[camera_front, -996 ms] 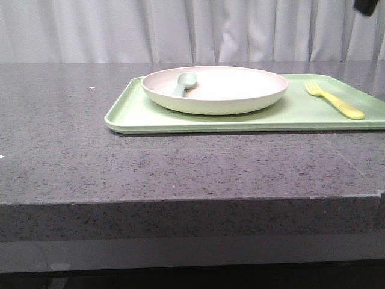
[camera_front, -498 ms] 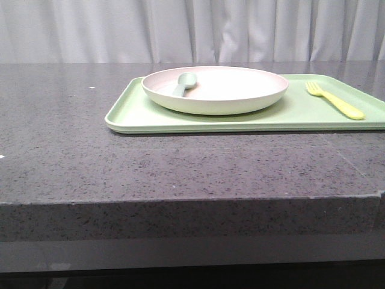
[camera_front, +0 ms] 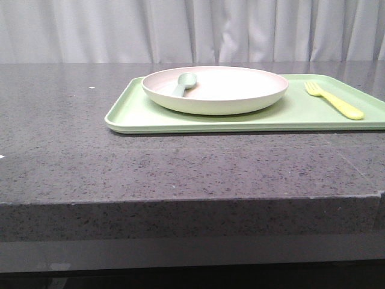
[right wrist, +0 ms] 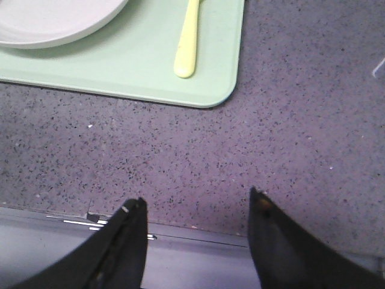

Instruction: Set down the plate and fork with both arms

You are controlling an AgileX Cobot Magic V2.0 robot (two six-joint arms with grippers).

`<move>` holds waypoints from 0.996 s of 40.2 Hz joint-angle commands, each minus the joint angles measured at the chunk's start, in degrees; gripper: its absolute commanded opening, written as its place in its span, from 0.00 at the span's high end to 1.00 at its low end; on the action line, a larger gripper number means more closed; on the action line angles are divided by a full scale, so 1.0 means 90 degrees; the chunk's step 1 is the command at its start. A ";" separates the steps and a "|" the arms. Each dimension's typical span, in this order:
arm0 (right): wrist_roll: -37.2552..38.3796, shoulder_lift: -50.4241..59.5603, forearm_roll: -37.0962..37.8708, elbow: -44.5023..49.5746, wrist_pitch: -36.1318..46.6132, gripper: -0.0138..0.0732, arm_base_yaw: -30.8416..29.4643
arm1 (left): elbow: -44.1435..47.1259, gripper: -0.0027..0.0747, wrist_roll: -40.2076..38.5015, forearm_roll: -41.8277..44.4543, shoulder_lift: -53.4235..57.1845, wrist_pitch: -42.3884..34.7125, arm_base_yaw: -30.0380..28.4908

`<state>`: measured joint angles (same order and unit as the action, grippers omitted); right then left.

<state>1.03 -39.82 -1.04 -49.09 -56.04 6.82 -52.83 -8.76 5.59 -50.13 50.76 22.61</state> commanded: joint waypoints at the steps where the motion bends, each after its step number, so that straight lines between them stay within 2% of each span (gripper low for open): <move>1: -0.0052 0.0144 -0.0013 -0.0052 0.0544 0.37 -0.0034 | -0.0166 0.45 -0.0019 -0.0026 0.0019 -0.0416 0.0040; 3: -0.0052 0.0149 -0.0013 -0.0034 0.0576 0.37 -0.0034 | -0.0166 0.46 -0.0019 -0.0026 0.0019 -0.0416 0.0040; 6: -0.0052 0.0149 -0.0013 -0.0027 0.0627 0.45 -0.0034 | -0.0166 0.53 -0.0019 -0.0026 0.0019 -0.0416 0.0040; 15: -0.0052 0.0149 -0.0013 -0.0027 0.0706 0.84 -0.0034 | -0.0166 0.88 -0.0019 -0.0026 0.0019 -0.0416 0.0040; 18: -0.0052 0.0149 -0.0013 -0.0027 0.0706 0.93 -0.0034 | -0.0166 0.99 -0.0019 -0.0026 0.0019 -0.0416 0.0040; 40: -0.0052 0.0129 -0.0007 -0.0027 0.0546 0.92 -0.0034 | -0.0166 0.99 -0.0019 -0.0026 0.0019 -0.0429 0.0040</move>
<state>1.03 -38.61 -1.04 -47.99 -54.38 6.82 -52.83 -8.76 5.49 -50.13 50.76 22.61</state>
